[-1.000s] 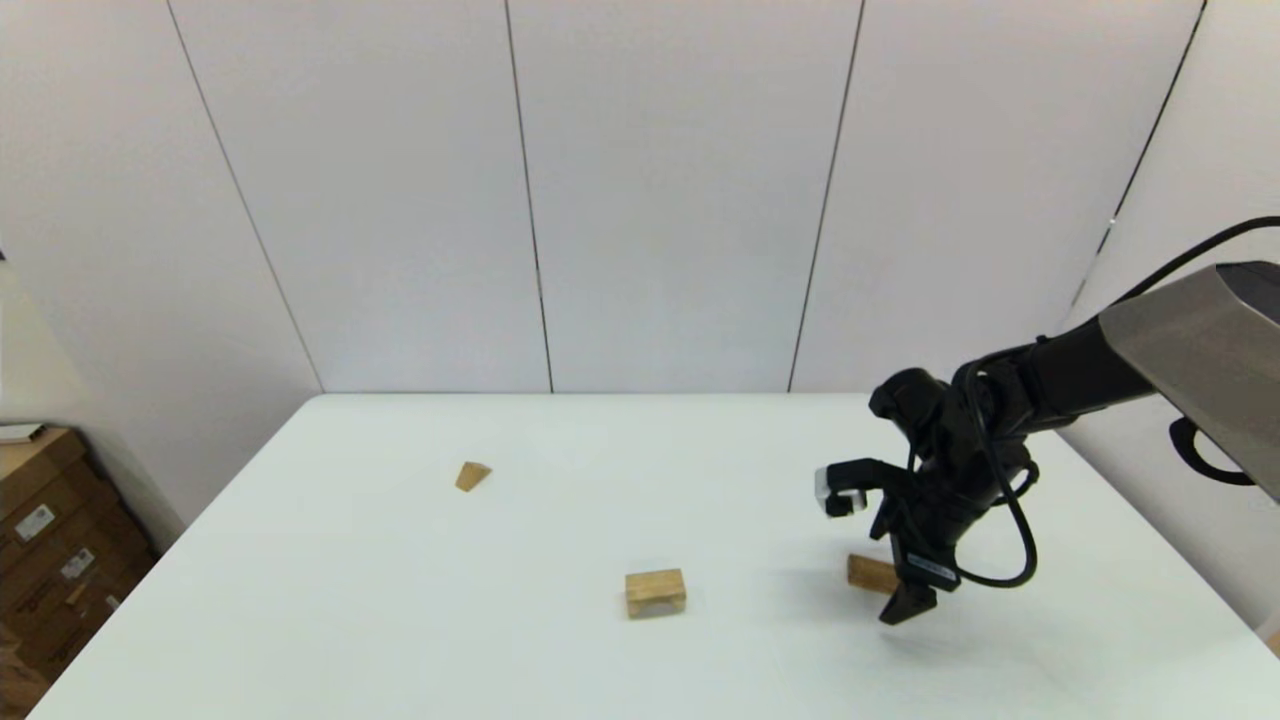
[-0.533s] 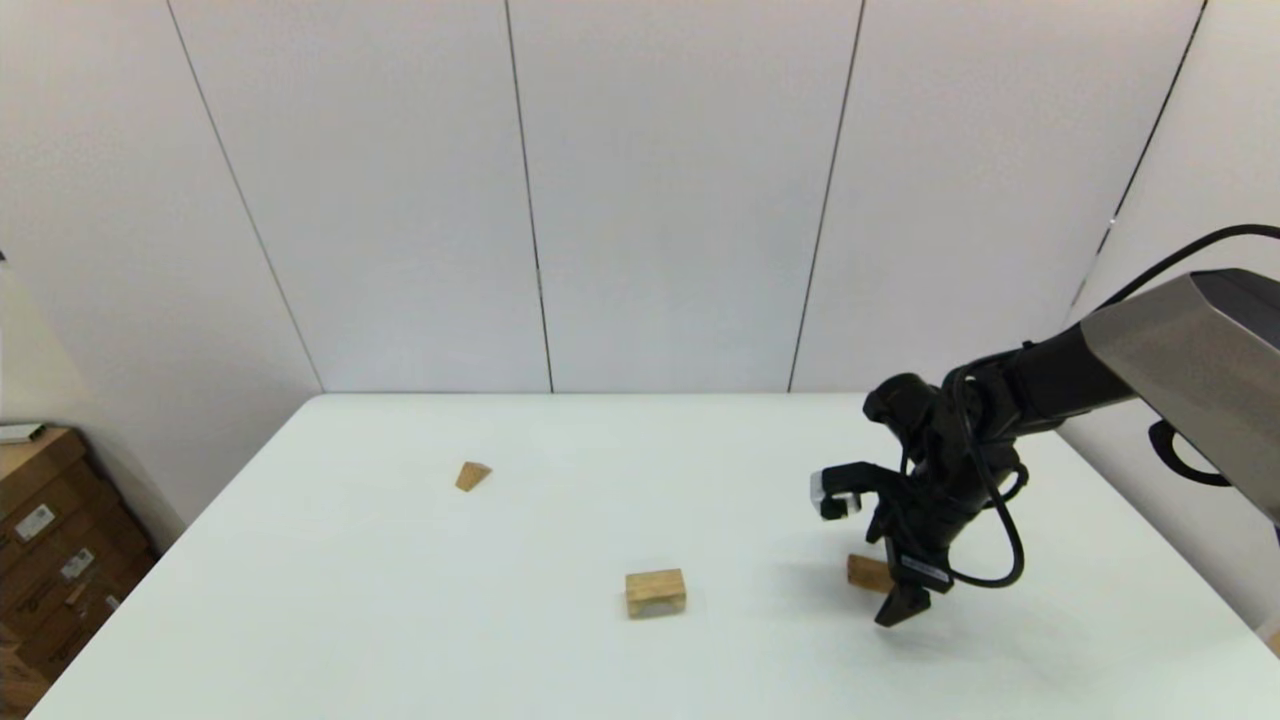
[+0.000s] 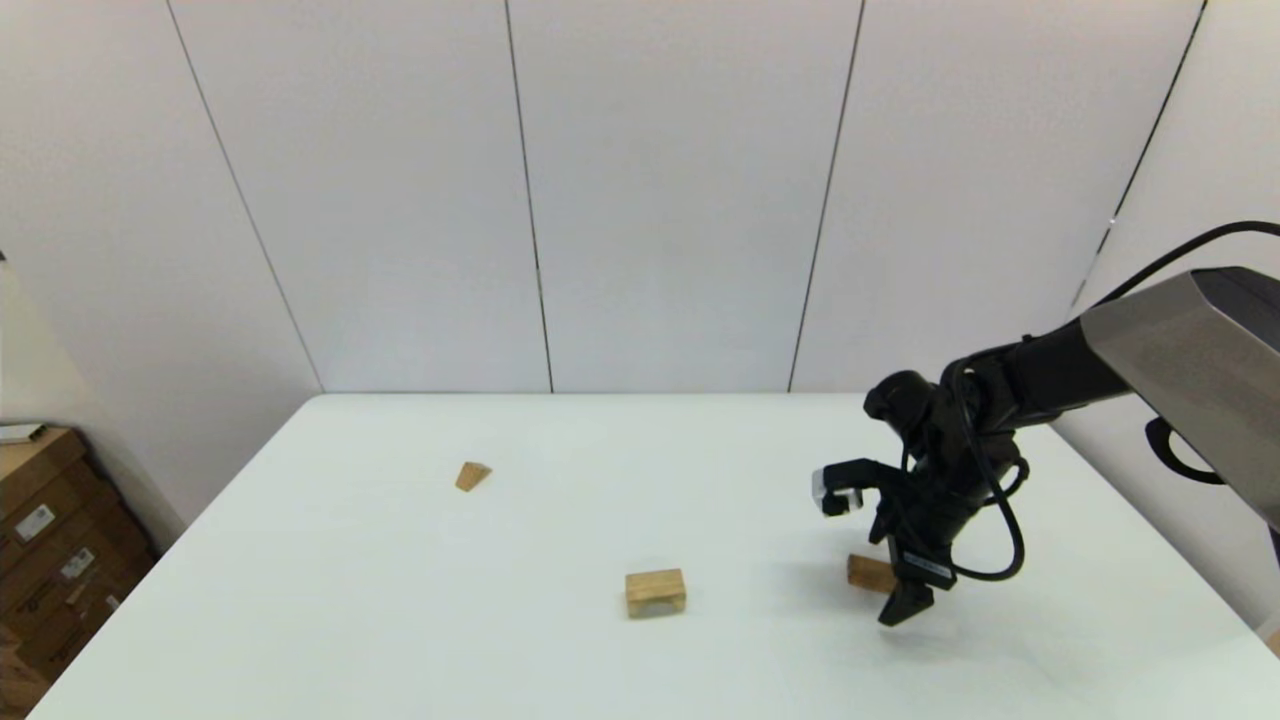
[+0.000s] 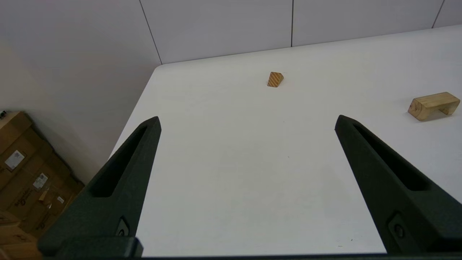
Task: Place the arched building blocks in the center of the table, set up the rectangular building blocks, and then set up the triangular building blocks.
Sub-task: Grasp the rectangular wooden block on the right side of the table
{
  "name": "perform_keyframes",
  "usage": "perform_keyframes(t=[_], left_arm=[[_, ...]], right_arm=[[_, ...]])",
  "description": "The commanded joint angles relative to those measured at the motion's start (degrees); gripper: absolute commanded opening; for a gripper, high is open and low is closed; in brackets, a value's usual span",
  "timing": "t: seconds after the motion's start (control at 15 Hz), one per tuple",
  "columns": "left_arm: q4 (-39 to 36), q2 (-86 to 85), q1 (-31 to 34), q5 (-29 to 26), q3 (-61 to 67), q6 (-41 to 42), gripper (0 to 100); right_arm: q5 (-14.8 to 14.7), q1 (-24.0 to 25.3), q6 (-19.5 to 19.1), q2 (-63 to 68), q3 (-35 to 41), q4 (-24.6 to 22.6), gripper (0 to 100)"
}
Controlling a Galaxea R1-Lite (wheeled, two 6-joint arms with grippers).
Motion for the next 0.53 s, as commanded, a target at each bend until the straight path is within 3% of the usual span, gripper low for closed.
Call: perform_keyframes(t=[0.07, 0.53], left_arm=[[-0.01, 0.07, -0.01, 0.00, 0.00, 0.00, 100], [-0.01, 0.07, 0.08, 0.00, 0.00, 0.00, 100]], right_arm=[[0.33, 0.12, -0.35, 0.99, -0.34, 0.15, 100], [0.33, 0.29, -0.35, 1.70, -0.61, 0.15, 100]])
